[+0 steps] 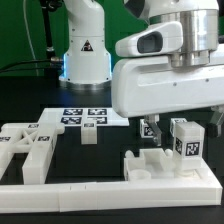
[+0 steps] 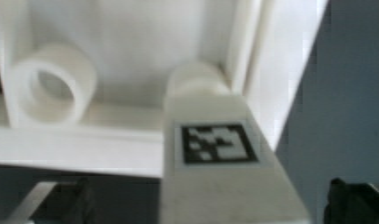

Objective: Assemble chair

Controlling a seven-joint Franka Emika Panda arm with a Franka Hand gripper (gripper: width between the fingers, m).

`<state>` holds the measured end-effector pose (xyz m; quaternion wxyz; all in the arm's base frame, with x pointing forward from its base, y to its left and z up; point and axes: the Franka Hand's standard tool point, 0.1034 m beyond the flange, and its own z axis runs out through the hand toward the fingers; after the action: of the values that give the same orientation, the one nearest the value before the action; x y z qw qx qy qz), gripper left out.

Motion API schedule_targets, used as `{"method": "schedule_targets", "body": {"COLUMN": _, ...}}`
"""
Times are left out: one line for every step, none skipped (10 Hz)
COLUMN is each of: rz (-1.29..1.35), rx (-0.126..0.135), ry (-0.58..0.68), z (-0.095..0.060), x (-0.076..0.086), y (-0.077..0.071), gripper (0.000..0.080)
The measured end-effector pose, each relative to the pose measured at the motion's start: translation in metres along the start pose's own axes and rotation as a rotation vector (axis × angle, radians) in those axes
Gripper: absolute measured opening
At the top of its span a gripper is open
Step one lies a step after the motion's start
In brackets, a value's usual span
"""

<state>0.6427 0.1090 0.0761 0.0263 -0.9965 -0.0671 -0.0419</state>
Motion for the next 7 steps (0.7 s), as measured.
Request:
{"method": "schedule_targets", "body": {"rz": 0.010, "rx": 0.004, "ry": -0.062, "z": 0.0018, "x": 0.0007, "y": -0.0008, "gripper": 0.0649}}
{"method": "schedule_targets", "body": {"rz": 0.019, "rx": 0.005, "ry": -0.053, "z": 0.0011, "x": 0.0042, "y": -0.0015, "gripper": 0.0605}}
{"method": "schedule_targets", "body": {"rz": 0.029, "rx": 0.005, "ry": -0.053, "z": 0.0022, "x": 0.0032, "y": -0.0013, "gripper": 0.0605}}
{"method": "schedule_targets", "body": {"rz": 0.034, "rx": 0.005, "ry": -0.054, "z": 0.0022, "x": 0.0032, "y": -0.0013, "gripper": 0.0427}}
{"method": "schedule_targets", "body": {"rz": 0.110, "rx": 0.004, "ry": -0.054, "z": 0.0023, "x": 0.0032, "y": -0.0020, "gripper": 0.0427}}
{"method": "schedule_targets", "body": {"rz": 0.189, "rx": 0.002, "ry": -0.054, "z": 0.0023, "x": 0.0031, "y": -0.0026, "gripper": 0.0285}}
{"method": "schedule_targets", "body": {"rz": 0.243, "rx": 0.001, "ry": -0.054, "z": 0.0024, "x": 0.0031, "y": -0.0028, "gripper": 0.0286}}
